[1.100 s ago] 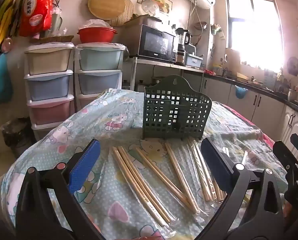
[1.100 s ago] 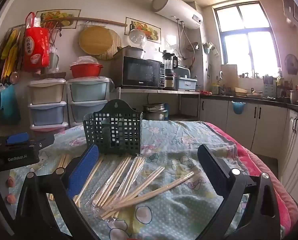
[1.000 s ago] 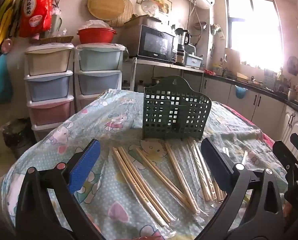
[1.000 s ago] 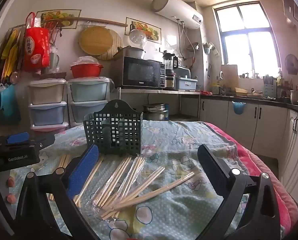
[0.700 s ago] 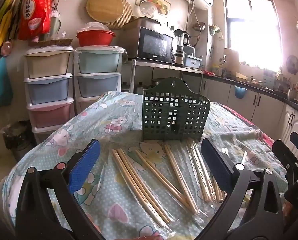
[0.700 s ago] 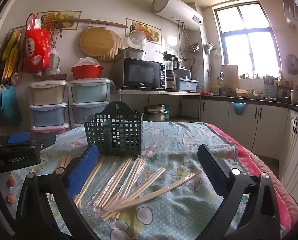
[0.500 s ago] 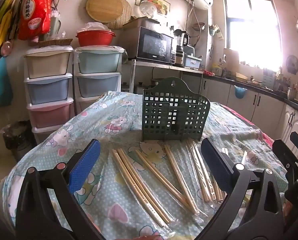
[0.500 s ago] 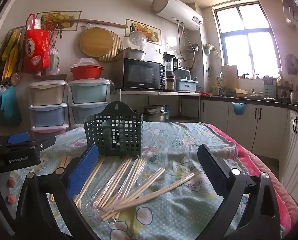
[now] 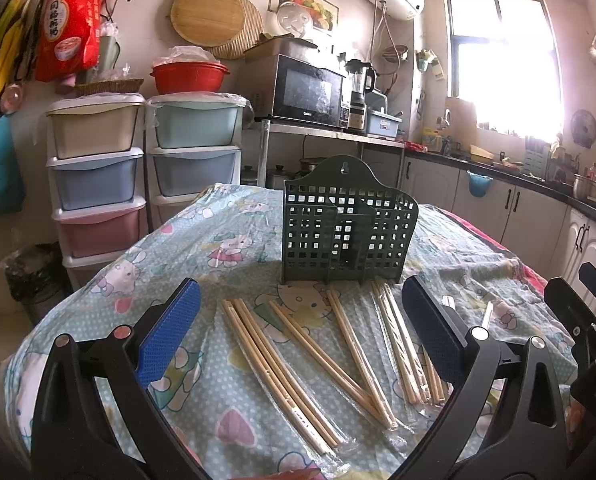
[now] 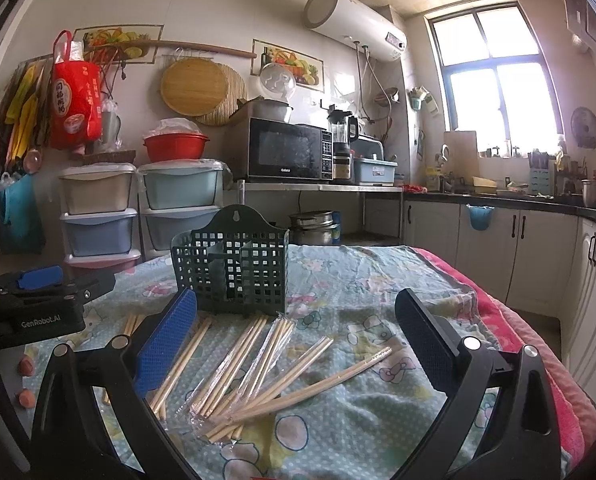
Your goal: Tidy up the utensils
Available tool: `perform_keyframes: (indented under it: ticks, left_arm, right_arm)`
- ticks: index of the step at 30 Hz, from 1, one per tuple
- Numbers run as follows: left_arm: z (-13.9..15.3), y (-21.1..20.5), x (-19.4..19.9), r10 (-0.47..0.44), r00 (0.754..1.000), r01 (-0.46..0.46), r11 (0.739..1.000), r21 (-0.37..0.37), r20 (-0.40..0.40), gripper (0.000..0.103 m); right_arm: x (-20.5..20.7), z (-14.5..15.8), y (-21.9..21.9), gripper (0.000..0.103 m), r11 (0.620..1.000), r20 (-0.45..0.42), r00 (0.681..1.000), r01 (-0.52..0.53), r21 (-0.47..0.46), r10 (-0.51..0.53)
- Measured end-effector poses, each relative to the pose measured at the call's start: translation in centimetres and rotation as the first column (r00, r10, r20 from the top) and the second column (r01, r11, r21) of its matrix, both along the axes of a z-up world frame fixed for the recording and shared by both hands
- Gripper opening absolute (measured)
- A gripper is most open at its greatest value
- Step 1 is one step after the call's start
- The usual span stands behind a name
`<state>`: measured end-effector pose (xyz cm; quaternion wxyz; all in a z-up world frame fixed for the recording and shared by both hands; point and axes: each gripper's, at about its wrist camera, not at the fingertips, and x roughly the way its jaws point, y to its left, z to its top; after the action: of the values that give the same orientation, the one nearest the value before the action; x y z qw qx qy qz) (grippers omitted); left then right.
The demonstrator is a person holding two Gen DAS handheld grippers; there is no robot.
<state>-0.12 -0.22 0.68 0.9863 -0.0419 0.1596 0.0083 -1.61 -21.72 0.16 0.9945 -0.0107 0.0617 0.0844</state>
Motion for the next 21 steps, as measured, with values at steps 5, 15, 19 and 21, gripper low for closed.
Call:
perform_keyframes:
  ticks: [5,15,19,21]
  left_arm:
    - [0.2,-0.14,-0.11,-0.003,1.0,0.003,1.0,0.004,0.001,0.093]
    - [0.33,-0.16,-0.11,-0.005,1.0,0.005,1.0,0.005,0.003,0.093]
    - [0.34,-0.18,-0.12,-0.005,1.0,0.005,1.0,0.005,0.003,0.093]
    - [0.55,-0.21,-0.07,-0.006,1.0,0.006,1.0,0.005,0.003,0.093]
  right_arm:
    - [-0.22,0.21,0.01,0.097,1.0,0.004,1.0,0.001,0.0,-0.001]
    - [-0.18,0.29,-0.08,0.097,1.0,0.006,1.0,0.001,0.002,-0.001]
    - [-0.12,0.36,-0.17,0.097,1.0,0.007,1.0,-0.001,0.003,0.001]
    - [-0.03,0.4,-0.16,0.097,1.0,0.006,1.0,-0.002,0.003,0.002]
